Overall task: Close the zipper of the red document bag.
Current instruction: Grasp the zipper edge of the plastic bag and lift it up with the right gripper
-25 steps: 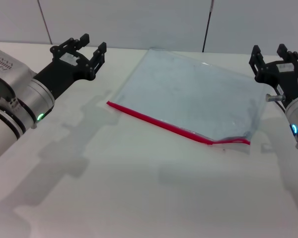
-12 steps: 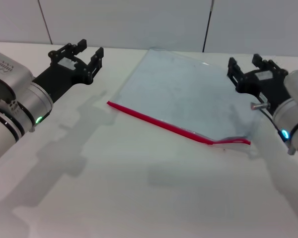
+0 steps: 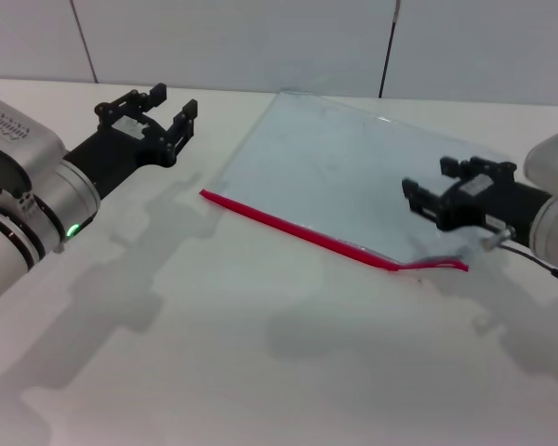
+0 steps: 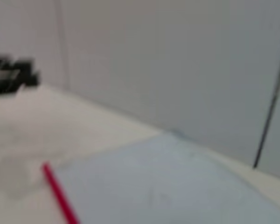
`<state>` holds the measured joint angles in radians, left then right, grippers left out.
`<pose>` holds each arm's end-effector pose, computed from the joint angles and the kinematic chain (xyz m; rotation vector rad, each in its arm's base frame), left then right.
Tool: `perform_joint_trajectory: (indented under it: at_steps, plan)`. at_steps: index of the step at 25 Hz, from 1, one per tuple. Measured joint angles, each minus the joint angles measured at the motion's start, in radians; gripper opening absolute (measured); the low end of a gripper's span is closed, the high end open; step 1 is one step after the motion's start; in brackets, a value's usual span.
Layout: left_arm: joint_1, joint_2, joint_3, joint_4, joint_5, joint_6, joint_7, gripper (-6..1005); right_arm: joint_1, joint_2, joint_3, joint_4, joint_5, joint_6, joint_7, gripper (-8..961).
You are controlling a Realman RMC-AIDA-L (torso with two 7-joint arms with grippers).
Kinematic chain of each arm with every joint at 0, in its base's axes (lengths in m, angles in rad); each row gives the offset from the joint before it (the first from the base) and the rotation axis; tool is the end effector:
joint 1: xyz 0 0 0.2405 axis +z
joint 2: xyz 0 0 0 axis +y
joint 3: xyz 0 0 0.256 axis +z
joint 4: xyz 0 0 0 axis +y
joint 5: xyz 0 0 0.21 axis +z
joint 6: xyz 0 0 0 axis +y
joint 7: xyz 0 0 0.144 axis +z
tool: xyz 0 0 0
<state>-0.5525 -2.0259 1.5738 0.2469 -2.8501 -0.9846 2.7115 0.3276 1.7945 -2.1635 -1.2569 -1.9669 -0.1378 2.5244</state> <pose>-0.2803 0.3868 -0.0146 -1.9750 -0.3873 -0.6909 0.2157 0.3543 -0.0382 -2.2631 0.6189 0.3021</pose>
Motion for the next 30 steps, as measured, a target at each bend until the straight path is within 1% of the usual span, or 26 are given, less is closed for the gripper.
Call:
perform_joint_trajectory:
  at_steps: [1, 3, 6, 9, 10, 11, 12, 14, 18, 22, 27, 30]
  plan:
    - [0.000, 0.001, 0.000, 0.000, 0.000, 0.000, -0.007, 466, -0.006, 0.002, 0.028, -0.014, -0.002, -0.056, -0.035, 604]
    - [0.000, 0.004, -0.002, -0.001, 0.000, 0.000, -0.018, 466, -0.025, 0.016, 0.101, -0.043, -0.002, -0.182, -0.126, 603]
    - [0.001, 0.005, -0.006, -0.002, 0.000, 0.000, -0.031, 467, -0.059, 0.056, 0.216, -0.075, -0.002, -0.359, -0.277, 605]
    - [0.002, 0.008, -0.007, -0.002, 0.000, 0.001, -0.038, 467, -0.068, 0.130, 0.358, -0.067, -0.014, -0.551, -0.439, 607]
    - [0.002, 0.008, -0.006, -0.002, 0.000, 0.003, -0.038, 467, -0.068, 0.164, 0.420, -0.060, -0.040, -0.623, -0.488, 608]
    - [0.002, 0.008, -0.006, -0.002, 0.000, 0.005, -0.038, 467, -0.068, 0.185, 0.459, -0.057, -0.062, -0.668, -0.513, 609]
    - [0.001, 0.008, -0.005, -0.002, 0.000, 0.008, -0.038, 467, -0.066, 0.211, 0.508, -0.057, -0.109, -0.722, -0.536, 609]
    - [-0.001, 0.007, -0.004, -0.001, 0.000, 0.018, -0.036, 467, -0.058, 0.232, 0.545, -0.058, -0.177, -0.779, -0.549, 611]
    - [-0.004, 0.006, -0.001, 0.000, 0.000, 0.028, -0.032, 467, -0.029, 0.228, 0.523, -0.046, -0.232, -0.797, -0.557, 613]
    - [-0.004, 0.005, 0.000, -0.001, 0.000, 0.034, -0.031, 467, -0.022, 0.232, 0.494, -0.058, -0.321, -0.797, -0.553, 615]
    - [-0.004, 0.005, 0.000, 0.000, 0.000, 0.040, -0.033, 467, -0.005, 0.236, 0.455, -0.068, -0.457, -0.761, -0.488, 616]
    - [-0.004, 0.006, 0.000, 0.001, 0.000, 0.040, -0.036, 467, -0.004, 0.236, 0.443, -0.069, -0.482, -0.744, -0.477, 617]
